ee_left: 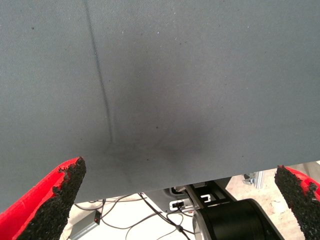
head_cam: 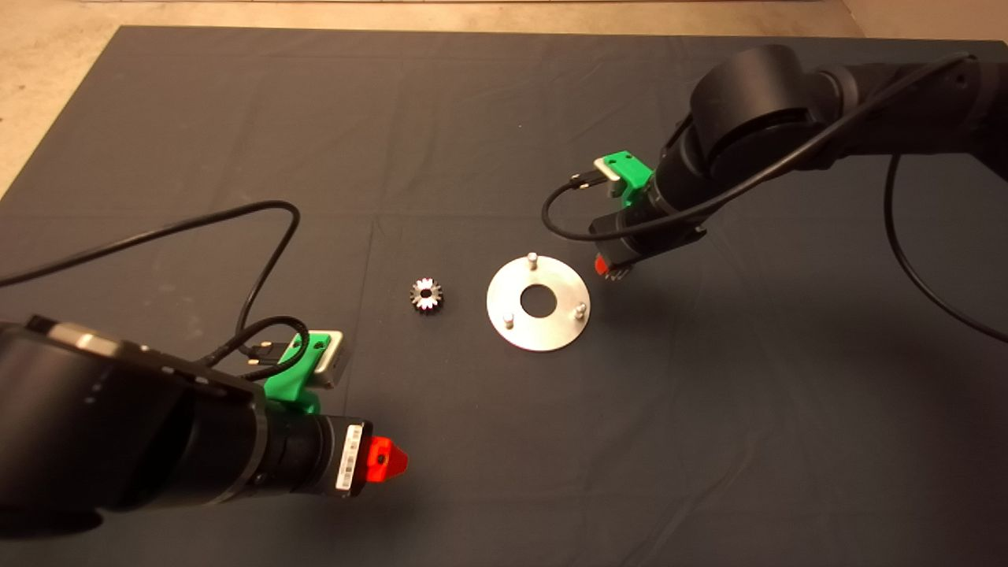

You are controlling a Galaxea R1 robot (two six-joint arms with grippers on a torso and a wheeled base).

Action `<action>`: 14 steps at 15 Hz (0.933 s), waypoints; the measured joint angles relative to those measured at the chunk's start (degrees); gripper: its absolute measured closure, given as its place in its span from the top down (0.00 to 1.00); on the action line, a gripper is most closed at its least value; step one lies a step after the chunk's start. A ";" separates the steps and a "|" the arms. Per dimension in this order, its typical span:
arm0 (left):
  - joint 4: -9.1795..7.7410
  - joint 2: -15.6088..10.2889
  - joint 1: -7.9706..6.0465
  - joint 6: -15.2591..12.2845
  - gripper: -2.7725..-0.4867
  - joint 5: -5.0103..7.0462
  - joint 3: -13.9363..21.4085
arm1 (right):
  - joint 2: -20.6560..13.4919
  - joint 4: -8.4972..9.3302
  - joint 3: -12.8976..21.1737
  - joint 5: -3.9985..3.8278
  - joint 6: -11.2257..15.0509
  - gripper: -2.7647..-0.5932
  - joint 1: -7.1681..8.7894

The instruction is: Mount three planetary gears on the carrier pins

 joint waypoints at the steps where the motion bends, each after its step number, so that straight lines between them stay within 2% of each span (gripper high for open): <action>1: 0.07 -0.02 0.00 -0.05 0.99 0.00 0.00 | 0.42 0.69 0.27 -0.08 -0.18 0.15 -0.01; 5: 0.56 0.00 0.00 -0.06 0.99 0.00 0.00 | 0.52 0.96 3.77 -0.60 -0.24 0.15 -0.04; 9: 1.21 -0.02 0.00 -0.06 0.99 0.00 0.00 | 1.01 0.96 5.16 -0.49 -0.74 0.15 -0.23; 11: 1.34 -0.02 0.00 -0.06 0.99 0.01 0.00 | 0.99 0.88 5.32 -0.76 -2.24 0.15 -1.15; 14: 1.45 -0.02 0.00 -0.06 0.99 0.02 0.00 | 1.02 0.79 5.15 -0.66 -4.21 0.15 -3.11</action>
